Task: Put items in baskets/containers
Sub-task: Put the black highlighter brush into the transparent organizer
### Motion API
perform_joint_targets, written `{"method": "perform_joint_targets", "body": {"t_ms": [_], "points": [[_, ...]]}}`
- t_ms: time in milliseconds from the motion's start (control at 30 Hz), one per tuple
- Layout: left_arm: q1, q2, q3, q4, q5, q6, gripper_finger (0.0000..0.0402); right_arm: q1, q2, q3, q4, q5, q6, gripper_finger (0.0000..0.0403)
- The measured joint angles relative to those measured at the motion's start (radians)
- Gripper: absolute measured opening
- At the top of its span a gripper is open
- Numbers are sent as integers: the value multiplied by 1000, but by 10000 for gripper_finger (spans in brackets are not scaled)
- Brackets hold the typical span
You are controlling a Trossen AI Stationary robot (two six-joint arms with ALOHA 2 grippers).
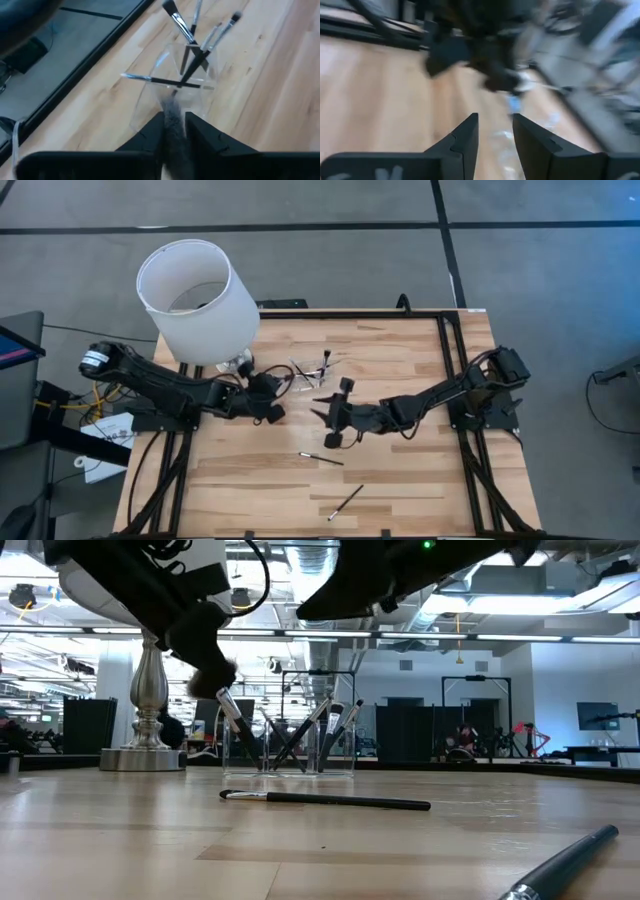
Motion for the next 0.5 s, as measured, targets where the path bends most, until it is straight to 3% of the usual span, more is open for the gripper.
{"method": "perform_joint_targets", "body": {"t_ms": [100,200,333,500], "points": [[10,-7,0,4,-5,29,90,-16,0,0,-20,-140,107,124],[9,-29,0,5,-5,36,104,-11,0,0,-70,-193,247,140],[-13,-99,0,21,-14,103,111,48,48,0,-127,-206,393,160],[-44,-211,0,56,-14,127,109,135,229,0,67,-166,469,170]]}}
